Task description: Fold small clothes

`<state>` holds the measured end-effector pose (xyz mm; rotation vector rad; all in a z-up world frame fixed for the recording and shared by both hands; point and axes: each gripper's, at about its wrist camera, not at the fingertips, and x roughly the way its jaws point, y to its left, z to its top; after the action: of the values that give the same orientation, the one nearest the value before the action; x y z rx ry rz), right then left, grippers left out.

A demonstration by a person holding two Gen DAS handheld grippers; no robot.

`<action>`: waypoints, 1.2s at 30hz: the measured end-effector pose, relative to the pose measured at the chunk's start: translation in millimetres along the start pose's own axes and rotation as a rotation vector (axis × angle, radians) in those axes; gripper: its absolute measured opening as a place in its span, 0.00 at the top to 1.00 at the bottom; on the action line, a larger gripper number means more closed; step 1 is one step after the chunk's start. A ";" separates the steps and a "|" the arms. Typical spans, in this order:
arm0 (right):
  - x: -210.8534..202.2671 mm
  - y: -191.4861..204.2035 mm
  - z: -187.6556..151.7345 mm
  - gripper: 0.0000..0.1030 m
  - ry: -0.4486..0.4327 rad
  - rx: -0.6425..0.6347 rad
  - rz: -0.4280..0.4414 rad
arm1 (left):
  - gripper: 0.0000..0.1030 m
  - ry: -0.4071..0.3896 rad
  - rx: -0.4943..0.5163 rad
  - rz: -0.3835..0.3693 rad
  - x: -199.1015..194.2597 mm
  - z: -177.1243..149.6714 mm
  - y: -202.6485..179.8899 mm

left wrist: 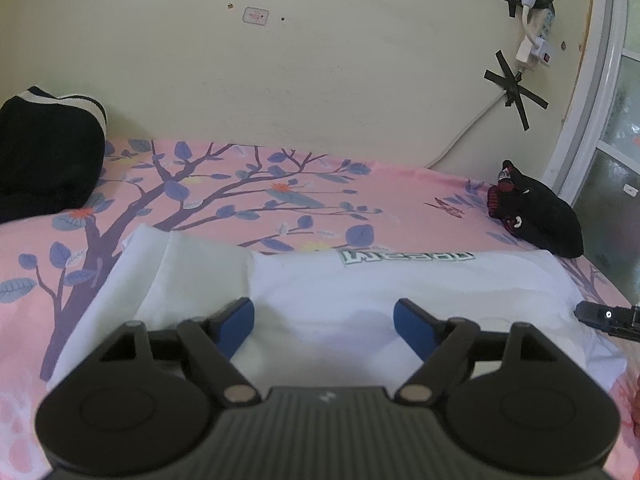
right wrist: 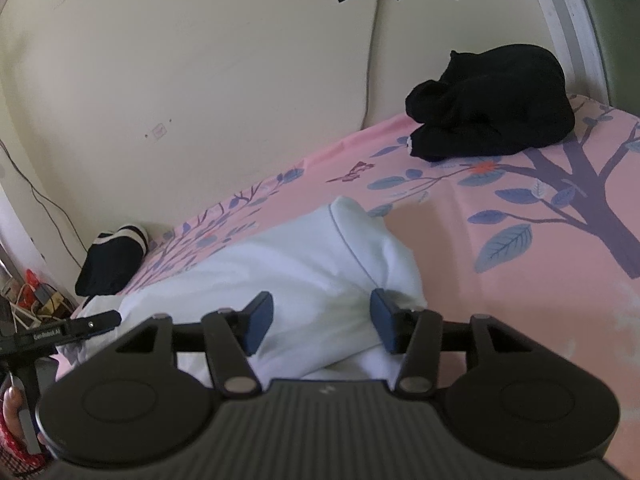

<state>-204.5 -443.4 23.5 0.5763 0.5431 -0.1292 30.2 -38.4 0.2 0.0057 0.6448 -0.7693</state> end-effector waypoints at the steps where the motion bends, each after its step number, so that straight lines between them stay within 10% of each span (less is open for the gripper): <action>1: -0.6 0.5 -0.1 0.57 -0.001 -0.002 0.000 | 0.23 0.000 0.003 -0.001 -0.5 0.0 -0.1; 18: -27.1 6.9 -5.9 0.55 -0.148 -0.051 0.028 | 0.08 -0.063 0.015 -0.007 -12.4 -0.2 -1.0; 23: -1.4 20.1 -3.0 0.52 0.009 -0.121 -0.036 | 0.08 -0.052 0.015 0.008 -10.4 -0.1 -1.2; 36: -2.2 21.1 -2.9 0.45 0.005 -0.118 -0.017 | 0.05 -0.053 0.018 0.009 -11.0 -0.8 0.2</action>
<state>-202.2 -424.2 32.8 0.4568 0.5564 -0.1115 23.9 -30.9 5.5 0.0044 0.5874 -0.7638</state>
